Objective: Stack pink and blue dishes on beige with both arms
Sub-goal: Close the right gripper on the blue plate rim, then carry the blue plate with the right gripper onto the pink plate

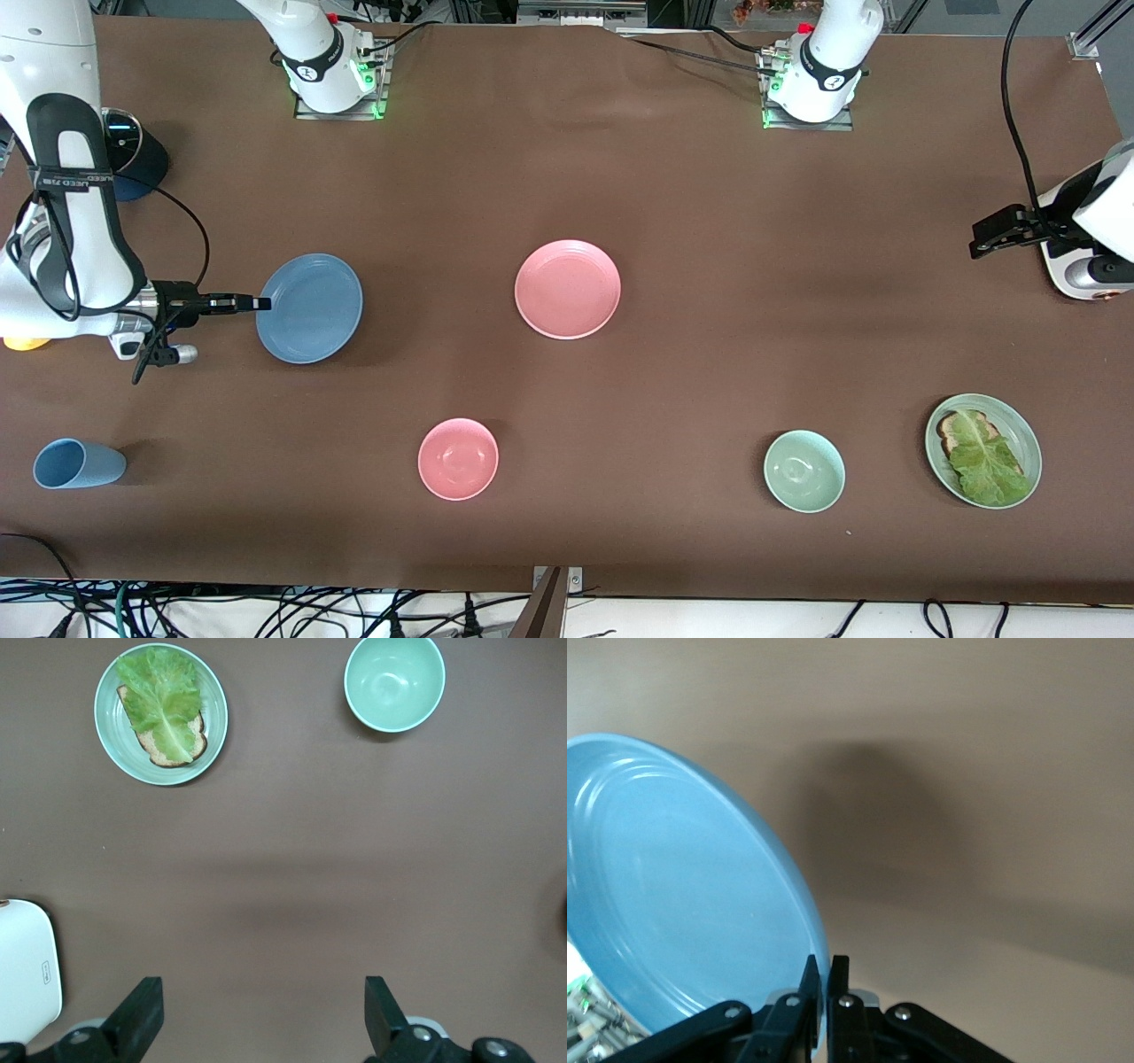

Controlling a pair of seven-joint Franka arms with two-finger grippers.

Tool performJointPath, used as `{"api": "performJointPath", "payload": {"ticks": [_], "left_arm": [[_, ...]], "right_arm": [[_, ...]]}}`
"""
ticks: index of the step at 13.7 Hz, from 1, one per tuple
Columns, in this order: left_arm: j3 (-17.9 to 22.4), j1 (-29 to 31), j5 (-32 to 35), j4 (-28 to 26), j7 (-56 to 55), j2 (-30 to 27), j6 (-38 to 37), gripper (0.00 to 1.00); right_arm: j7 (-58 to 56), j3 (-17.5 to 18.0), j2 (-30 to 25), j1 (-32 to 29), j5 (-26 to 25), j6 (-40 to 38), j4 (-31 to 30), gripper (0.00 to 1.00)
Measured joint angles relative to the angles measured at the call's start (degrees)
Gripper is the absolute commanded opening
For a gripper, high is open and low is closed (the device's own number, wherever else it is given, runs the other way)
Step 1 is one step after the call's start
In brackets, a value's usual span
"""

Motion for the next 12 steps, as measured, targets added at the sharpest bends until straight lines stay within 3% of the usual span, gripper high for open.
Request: {"api": "performJointPath", "payload": {"ticks": [2,5,12], "left_arm": [[-0.7,-0.1,0.0,0.0,0.1,-1.1,-0.2,1.00],[-2.9,-0.5,0.0,0.0,-0.1,-2.7,-0.9,1.00],[-2.9,-0.7,0.0,-1.5,0.0,-4.1,-1.0,1.00]], "right_arm": [[1.9,0.2,-0.1,3.9,0.0,-2.5,2.2,0.00],[13.8,0.5,-0.1,12.9,0.3,-1.8,3.9,0.00],[29.5,0.9,0.2,35.3,0.5,9.8,4.3,0.00]]}}
